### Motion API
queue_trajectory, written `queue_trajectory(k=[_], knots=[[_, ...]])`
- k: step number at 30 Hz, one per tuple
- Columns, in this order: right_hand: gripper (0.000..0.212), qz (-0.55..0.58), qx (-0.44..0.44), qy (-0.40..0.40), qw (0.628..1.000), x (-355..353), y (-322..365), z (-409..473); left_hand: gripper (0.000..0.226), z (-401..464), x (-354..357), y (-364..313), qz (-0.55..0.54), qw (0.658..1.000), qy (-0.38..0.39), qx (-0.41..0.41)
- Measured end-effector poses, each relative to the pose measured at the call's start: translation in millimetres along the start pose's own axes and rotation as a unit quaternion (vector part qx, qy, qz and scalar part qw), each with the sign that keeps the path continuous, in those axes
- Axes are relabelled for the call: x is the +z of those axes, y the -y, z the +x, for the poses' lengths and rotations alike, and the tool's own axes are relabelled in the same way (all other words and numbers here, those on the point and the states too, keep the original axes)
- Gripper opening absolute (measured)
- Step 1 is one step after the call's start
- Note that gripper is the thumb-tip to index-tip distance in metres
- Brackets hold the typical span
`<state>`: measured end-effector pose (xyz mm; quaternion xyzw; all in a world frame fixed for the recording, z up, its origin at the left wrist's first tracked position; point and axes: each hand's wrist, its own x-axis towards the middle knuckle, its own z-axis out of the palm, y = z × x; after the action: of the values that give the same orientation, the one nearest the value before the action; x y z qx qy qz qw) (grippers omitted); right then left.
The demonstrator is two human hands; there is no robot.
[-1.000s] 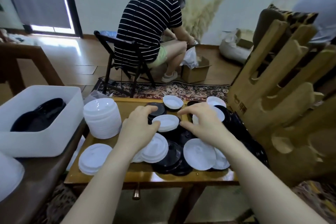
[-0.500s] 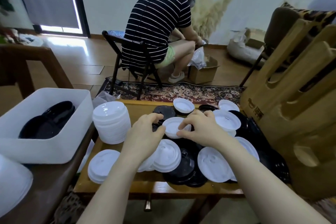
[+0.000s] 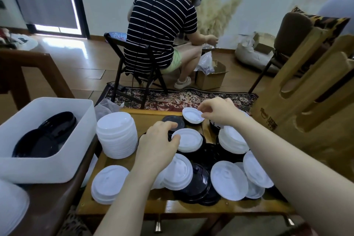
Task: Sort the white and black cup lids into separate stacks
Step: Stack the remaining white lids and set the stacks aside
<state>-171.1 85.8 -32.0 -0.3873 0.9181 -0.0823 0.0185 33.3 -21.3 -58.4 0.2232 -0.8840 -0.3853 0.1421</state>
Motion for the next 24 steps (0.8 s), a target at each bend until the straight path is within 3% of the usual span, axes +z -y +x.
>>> queue_trajectory(k=[9, 13, 16, 21, 24], knots=[[0.019, 0.037, 0.041, -0.029, 0.998, -44, -46, -69, 0.036, 2, 2, -2, 0.012, 1.000, 0.009, 0.002], [0.033, 0.055, 0.041, -0.042, 0.997, -33, -51, -111, 0.036, -4, 7, -11, -0.004, 1.000, 0.009, 0.008], [0.030, 0.010, 0.035, -0.047, 0.998, -14, -53, -125, 0.036, -11, 13, -16, -0.003, 1.000, 0.011, 0.011], [0.009, -0.045, 0.023, -0.141, 0.989, 11, -58, -134, 0.036, -22, 19, -19, 0.006, 1.000, 0.019, 0.021], [0.013, -0.027, 0.033, -0.185, 0.982, 15, -58, -135, 0.036, -24, 20, -20, 0.009, 1.000, 0.019, 0.021]])
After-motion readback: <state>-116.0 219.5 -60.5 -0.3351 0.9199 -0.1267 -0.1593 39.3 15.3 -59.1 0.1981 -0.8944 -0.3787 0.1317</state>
